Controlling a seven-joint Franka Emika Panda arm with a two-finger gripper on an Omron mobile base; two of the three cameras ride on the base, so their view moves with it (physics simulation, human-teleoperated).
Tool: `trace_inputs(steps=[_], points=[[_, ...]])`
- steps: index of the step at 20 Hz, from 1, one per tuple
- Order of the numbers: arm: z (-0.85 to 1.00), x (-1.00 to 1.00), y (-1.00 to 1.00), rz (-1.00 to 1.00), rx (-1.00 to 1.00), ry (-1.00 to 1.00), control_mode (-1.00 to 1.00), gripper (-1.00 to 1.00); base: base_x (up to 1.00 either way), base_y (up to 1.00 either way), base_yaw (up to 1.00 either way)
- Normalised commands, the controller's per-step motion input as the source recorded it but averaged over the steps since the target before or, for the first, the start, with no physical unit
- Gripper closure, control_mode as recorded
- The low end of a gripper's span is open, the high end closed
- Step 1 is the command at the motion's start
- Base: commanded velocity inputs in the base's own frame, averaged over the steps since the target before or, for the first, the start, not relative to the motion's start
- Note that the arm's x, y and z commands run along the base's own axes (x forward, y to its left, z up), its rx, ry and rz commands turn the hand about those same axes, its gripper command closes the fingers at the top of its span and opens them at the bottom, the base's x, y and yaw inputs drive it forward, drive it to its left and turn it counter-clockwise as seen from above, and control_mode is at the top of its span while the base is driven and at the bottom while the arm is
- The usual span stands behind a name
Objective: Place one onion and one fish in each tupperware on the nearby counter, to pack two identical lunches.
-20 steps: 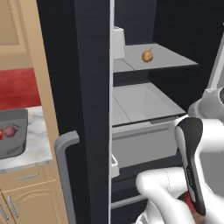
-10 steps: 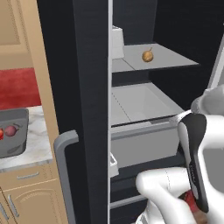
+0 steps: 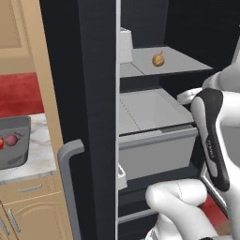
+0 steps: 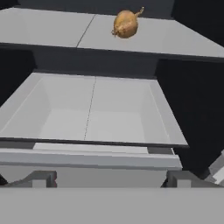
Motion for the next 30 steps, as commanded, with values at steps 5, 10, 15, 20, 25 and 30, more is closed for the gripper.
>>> trace_inputs(steps=[5,10,15,20,25,30], points=[[0.06,0.58,0.24,-0.08,0.18,-0.05,-1.00,-1.00,0.00,0.00,0.00],[0.02,0.49,0.22,-0.10,0.03,-0.09,-1.00,-1.00,0.00,0.00,0.00],[0.43,0.18,-0.01,-0.14,0.00,0.01,-1.00,-1.00,0.00,0.00,0.00],[0.46,0.40,0.00,-0.08,0.00,0.08,-1.00,-1.00,0.00,0.00,0.00],[0.05,0.70,0.00,0.00,0.05,0.10,-1.00,-1.00,0.00,0.00,0.00],[0.00,0.69,-0.03,0.00,0.04,0.05,-1.00,-1.00,0.00,0.00,0.00]])
